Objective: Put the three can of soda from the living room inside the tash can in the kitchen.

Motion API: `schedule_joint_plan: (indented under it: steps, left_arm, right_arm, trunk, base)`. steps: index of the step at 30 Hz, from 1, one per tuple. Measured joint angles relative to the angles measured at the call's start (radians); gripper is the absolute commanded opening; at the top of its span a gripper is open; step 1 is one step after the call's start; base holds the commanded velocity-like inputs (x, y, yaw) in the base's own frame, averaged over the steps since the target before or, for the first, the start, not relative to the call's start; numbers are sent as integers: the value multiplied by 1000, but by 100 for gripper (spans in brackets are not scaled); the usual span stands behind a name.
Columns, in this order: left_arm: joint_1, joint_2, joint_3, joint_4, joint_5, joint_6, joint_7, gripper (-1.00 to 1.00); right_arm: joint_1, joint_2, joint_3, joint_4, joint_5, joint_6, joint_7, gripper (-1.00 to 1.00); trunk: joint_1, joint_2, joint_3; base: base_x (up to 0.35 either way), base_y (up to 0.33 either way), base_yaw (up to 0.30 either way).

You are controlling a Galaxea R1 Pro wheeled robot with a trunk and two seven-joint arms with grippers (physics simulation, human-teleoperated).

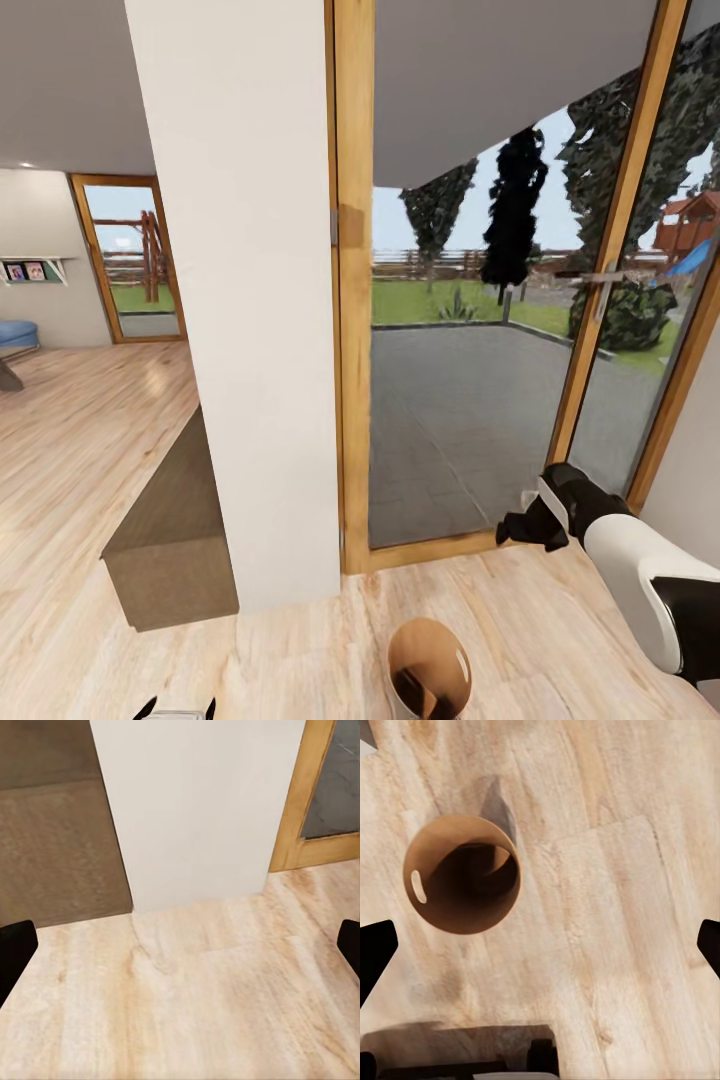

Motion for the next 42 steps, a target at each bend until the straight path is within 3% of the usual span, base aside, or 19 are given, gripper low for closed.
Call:
schedule_joint_plan:
  steps: [6,8,10,11,17,24,42]
  left_arm:
    - [-1,0,-1,-4,3,1,-1,100]
    - [-5,2,0,-27,8,30,-1,100]
    - [-12,5,1,-59,11,84,-1,100]
    - [-35,7,3,-125,14,218,-2,100]
    - [-96,9,4,-174,15,326,-4,100]
    - [-132,8,6,-191,17,360,-6,100]
    - [-139,11,9,-179,44,404,-78,100]
  right_arm:
    - [0,1,8,18,2,-3,0,100]
    - [0,0,11,21,2,-4,1,100]
    - [0,-1,12,23,2,-5,2,100]
    - [0,-1,13,24,2,-6,3,100]
    - [0,1,14,26,2,-8,3,100]
    - [0,3,16,26,2,-9,3,100]
    - [0,1,19,26,3,-15,1,100]
  trunk:
    - [23,-42,-19]
    - [31,-56,-25]
    - [38,-70,-31]
    - [42,-77,-34]
    - [65,-119,-53]
    - [92,-168,-75]
    - [161,-294,-132]
  base:
    - [0,0,0]
    - [0,0,0]
    - [0,0,0]
    - [0,0,0]
    - [0,0,0]
    - [0,0,0]
    - [0,0,0]
